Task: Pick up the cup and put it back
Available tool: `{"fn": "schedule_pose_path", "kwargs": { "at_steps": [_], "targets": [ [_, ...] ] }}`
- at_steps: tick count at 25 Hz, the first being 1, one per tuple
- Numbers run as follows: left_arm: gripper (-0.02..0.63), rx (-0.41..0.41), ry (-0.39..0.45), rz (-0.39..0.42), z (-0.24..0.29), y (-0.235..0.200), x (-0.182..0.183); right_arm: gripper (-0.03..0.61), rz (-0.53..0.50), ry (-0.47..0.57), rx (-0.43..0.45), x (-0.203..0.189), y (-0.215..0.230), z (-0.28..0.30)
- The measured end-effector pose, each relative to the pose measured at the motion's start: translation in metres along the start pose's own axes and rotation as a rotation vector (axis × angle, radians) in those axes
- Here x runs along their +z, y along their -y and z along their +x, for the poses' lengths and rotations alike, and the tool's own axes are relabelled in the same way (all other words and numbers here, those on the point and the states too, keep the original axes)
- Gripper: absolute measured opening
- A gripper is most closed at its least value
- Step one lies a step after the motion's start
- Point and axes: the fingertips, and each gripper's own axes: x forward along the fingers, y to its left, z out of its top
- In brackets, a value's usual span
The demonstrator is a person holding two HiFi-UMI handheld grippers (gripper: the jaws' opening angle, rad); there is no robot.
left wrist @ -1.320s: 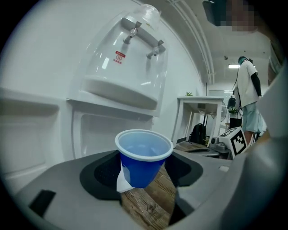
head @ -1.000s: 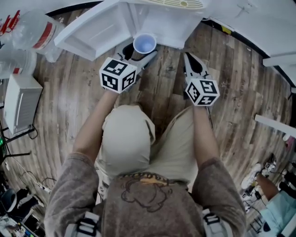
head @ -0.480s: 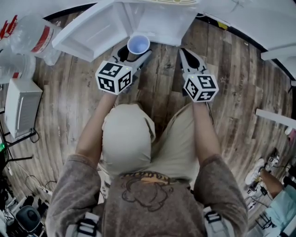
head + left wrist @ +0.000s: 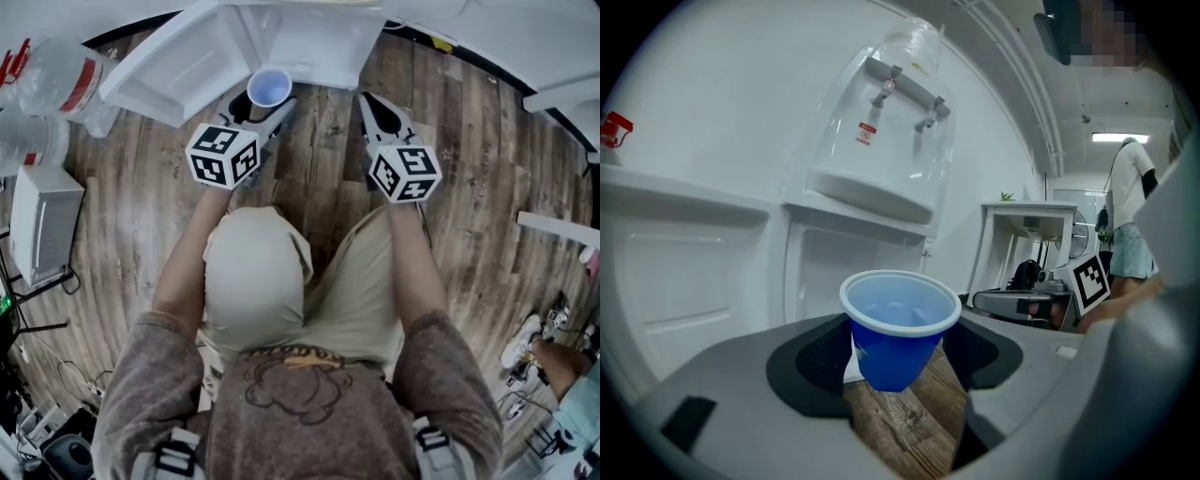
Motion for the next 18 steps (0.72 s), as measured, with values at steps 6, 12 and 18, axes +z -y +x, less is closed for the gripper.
{"fn": "schedule_pose_path", "kwargs": {
  "at_steps": [6,12,18],
  "targets": [
    [0.301,-0.007,-0.016,-0.002,0.007,0.005,-0.008,0.003,-0.005,-0.008,0.004,-0.002,0.004,0.000],
    [0.301,-0.009,-0.031,0.006,0.016,0.005,-0.017,0.003,0.013,-0.003,0.000,-0.003,0.006,-0.003],
    [0.302,0.003,-0.012,0.025,0.030,-0.003,-0.008,0.003,0.029,0.003,-0.009,-0.001,0.010,-0.010]
  ]
}}
